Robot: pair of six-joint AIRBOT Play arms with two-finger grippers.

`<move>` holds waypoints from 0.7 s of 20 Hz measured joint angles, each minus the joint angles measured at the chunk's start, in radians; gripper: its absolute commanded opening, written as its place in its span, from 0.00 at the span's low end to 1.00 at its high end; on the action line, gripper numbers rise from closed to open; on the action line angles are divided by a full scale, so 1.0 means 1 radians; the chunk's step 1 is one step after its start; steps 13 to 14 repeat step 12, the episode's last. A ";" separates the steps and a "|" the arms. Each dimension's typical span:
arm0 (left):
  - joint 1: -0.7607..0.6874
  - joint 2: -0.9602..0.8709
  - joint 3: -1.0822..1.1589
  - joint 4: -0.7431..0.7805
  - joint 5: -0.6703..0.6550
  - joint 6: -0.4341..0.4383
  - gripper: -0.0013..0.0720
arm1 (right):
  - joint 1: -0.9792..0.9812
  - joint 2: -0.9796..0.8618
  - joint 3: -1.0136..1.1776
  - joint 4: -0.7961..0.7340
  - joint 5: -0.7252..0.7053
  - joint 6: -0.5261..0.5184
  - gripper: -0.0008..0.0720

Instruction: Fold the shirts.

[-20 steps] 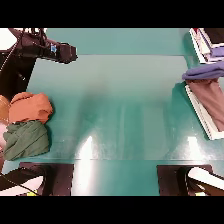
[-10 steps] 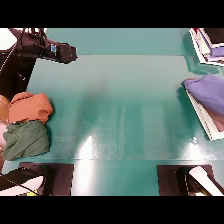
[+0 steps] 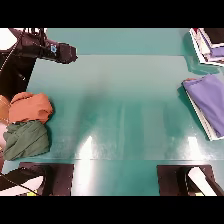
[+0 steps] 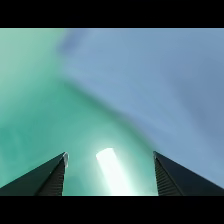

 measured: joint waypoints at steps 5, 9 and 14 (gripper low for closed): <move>0.000 0.000 0.000 -0.002 0.018 0.000 0.05 | 0.359 0.001 0.005 0.032 -0.071 0.002 0.34; 0.000 0.000 0.000 -0.003 0.041 0.000 0.05 | 0.566 -0.009 -0.001 0.035 -0.121 0.001 0.03; 0.000 0.000 0.000 -0.003 0.054 0.000 0.05 | 0.653 -0.029 -0.001 0.037 -0.132 0.000 0.03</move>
